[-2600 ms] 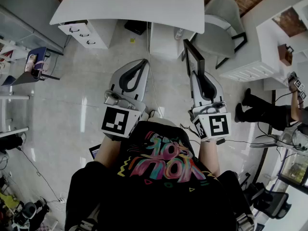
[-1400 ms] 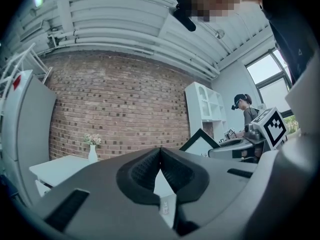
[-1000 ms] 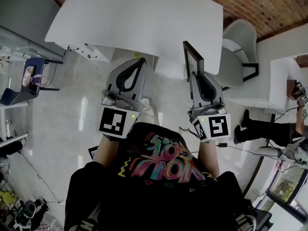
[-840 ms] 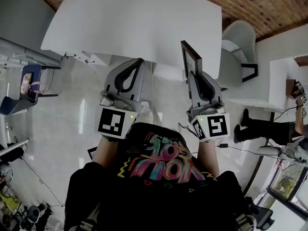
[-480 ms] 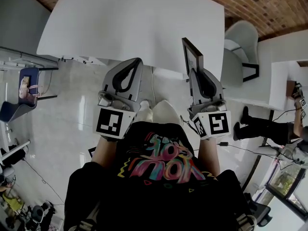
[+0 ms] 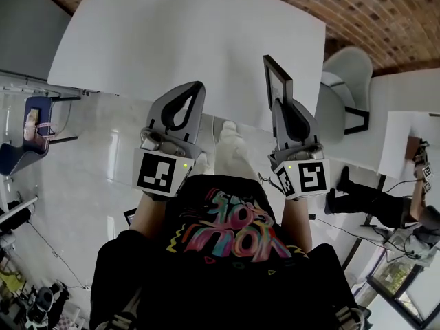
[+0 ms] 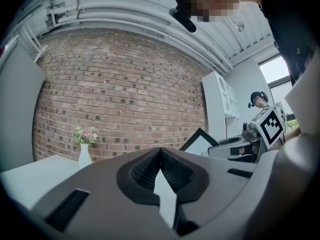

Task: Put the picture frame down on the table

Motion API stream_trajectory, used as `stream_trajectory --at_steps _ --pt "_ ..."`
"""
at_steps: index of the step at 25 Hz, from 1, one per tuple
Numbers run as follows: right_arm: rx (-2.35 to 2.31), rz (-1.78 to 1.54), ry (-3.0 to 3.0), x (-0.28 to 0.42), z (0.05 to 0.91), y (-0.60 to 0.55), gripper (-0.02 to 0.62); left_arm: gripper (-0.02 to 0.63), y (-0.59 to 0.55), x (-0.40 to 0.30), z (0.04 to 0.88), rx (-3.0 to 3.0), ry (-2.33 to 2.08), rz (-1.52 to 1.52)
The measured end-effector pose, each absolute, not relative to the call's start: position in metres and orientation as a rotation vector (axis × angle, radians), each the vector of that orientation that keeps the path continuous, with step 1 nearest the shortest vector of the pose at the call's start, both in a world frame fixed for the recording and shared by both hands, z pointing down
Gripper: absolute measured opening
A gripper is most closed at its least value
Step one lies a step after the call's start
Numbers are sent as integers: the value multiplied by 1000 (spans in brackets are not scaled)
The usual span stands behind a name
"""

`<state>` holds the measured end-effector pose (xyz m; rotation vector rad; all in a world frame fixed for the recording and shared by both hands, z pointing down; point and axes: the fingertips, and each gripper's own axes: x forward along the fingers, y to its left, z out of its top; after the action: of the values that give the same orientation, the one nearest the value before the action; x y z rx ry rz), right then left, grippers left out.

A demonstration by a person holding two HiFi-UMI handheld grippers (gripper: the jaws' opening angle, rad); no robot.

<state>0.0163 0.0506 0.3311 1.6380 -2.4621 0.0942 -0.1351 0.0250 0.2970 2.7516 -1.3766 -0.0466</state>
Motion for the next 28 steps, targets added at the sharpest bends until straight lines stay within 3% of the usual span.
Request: stream_trajectory --at_steps 15,28 --pt "1527 44 -2559 138 312 -106 72 23 -122 1 276 2759 -1470 -63" --pt "1558 104 -2567 147 315 -146 72 23 -170 11 269 2785 -1447 -50"
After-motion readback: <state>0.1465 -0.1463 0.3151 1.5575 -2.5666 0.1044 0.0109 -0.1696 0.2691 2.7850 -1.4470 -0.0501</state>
